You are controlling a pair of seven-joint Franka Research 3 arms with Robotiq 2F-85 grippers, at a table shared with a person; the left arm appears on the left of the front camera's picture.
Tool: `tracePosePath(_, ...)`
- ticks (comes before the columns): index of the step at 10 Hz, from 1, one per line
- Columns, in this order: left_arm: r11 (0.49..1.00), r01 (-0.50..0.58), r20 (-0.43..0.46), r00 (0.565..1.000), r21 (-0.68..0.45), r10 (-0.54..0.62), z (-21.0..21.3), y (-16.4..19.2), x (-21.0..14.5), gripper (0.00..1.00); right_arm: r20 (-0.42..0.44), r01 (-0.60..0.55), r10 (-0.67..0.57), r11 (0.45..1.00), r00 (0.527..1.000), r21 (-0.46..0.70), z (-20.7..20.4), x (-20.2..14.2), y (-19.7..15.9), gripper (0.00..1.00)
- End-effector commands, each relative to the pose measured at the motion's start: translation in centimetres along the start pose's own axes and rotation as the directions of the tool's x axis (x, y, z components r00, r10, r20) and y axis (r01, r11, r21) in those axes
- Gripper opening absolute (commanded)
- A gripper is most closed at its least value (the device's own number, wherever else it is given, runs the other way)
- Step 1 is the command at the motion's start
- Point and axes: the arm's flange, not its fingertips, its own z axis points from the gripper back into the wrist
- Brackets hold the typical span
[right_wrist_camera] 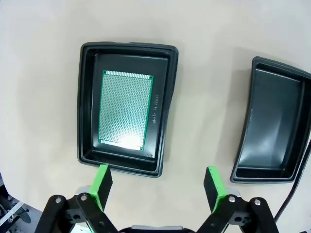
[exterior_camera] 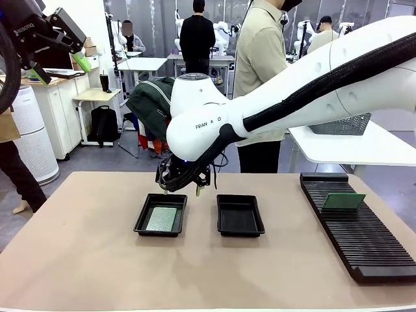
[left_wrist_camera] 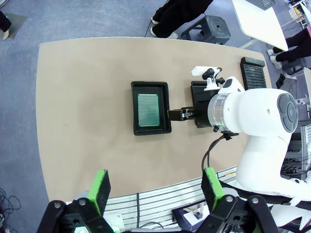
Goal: Inspect and transfer BCBs to ESD trays.
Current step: Pick up the Blank PCB from the PCB Rack and place it in the left ESD tray.
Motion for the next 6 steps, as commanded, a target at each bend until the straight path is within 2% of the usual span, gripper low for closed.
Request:
tracePosePath(1,1.0,-0.004,-0.002,1.0,0.0,0.004,-0.06,0.17,-0.04,1.0,-0.002,-0.002,0.002,1.0,1.0,0.009,0.01,-0.2,0.23,1.0)
tracePosePath(6,1.0,-0.004,-0.002,1.0,0.0,0.004,-0.06,0.17,-0.04,1.0,-0.002,-0.002,0.002,1.0,1.0,0.009,0.01,-0.2,0.23,1.0)
